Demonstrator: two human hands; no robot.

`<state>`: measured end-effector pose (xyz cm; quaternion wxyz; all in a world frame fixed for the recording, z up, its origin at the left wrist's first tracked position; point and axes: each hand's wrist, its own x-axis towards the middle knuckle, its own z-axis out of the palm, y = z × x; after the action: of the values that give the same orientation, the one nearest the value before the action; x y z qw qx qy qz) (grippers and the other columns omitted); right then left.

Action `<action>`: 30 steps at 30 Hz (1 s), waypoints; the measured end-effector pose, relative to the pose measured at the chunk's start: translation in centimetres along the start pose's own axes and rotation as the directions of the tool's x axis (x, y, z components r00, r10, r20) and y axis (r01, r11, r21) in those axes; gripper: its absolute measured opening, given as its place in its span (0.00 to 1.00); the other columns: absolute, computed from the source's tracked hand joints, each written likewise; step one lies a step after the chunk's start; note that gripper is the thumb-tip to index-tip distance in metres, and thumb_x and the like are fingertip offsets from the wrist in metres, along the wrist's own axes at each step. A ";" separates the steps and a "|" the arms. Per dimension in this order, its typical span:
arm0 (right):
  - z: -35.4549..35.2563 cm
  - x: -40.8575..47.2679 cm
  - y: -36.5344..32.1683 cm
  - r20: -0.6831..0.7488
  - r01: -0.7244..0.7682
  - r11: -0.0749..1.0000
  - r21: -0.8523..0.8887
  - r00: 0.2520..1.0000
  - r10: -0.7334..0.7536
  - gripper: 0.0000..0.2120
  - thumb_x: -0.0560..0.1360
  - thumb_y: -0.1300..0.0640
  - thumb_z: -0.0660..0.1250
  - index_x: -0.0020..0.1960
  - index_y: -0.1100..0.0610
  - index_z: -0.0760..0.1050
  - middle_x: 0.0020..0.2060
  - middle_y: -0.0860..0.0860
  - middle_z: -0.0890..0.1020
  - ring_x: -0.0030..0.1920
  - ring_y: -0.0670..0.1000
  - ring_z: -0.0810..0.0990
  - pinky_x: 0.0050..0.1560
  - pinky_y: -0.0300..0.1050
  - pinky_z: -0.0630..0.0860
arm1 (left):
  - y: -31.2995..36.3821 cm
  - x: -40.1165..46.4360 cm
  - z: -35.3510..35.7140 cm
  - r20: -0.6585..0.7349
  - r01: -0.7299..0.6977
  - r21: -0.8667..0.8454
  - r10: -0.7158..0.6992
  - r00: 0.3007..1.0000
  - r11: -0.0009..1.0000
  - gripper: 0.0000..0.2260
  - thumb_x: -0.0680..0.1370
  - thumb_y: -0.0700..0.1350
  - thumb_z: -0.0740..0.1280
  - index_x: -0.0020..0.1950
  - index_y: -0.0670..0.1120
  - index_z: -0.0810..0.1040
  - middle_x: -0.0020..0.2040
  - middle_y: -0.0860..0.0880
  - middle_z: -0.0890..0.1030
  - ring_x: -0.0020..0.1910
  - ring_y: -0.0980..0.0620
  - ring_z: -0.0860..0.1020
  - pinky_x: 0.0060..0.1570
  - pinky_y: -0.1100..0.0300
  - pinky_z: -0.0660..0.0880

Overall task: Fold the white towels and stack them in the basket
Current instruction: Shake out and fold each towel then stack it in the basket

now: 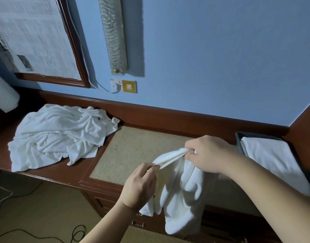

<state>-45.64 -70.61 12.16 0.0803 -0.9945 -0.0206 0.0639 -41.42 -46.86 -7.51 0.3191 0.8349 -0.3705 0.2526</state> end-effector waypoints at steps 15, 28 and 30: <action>-1.5 2.3 -0.3 -0.127 0.124 0.992 0.010 0.984 -0.122 0.12 0.80 0.47 0.65 0.39 0.51 0.73 0.35 0.47 0.78 0.38 0.48 0.75 0.37 0.49 0.73 | -5.6 -0.5 -0.4 0.135 0.408 -0.020 -0.402 0.905 0.913 0.14 0.81 0.43 0.72 0.66 0.53 0.83 0.45 0.58 0.72 0.40 0.58 0.73 0.41 0.62 0.71; -1.2 2.2 3.9 -0.077 -0.219 0.964 -0.149 0.975 0.210 0.11 0.78 0.46 0.62 0.40 0.49 0.69 0.37 0.47 0.78 0.38 0.50 0.76 0.34 0.46 0.68 | -3.4 7.0 -8.4 0.283 0.132 -0.018 -0.122 0.951 0.991 0.11 0.76 0.44 0.58 0.51 0.54 0.78 0.44 0.57 0.78 0.38 0.51 0.79 0.36 0.60 0.72; -1.5 1.9 2.7 0.003 -0.199 0.974 -0.104 0.980 0.201 0.12 0.75 0.38 0.68 0.51 0.42 0.72 0.44 0.41 0.79 0.44 0.48 0.79 0.40 0.46 0.74 | -1.8 9.7 -9.6 0.291 0.063 -0.047 -0.047 0.956 0.997 0.12 0.73 0.43 0.58 0.47 0.53 0.80 0.40 0.57 0.79 0.36 0.53 0.78 0.34 0.61 0.72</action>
<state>-43.48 -73.44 12.97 0.0216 -0.9939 0.0758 0.0772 -36.00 -43.49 4.70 0.2914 0.8637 -0.3967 0.1083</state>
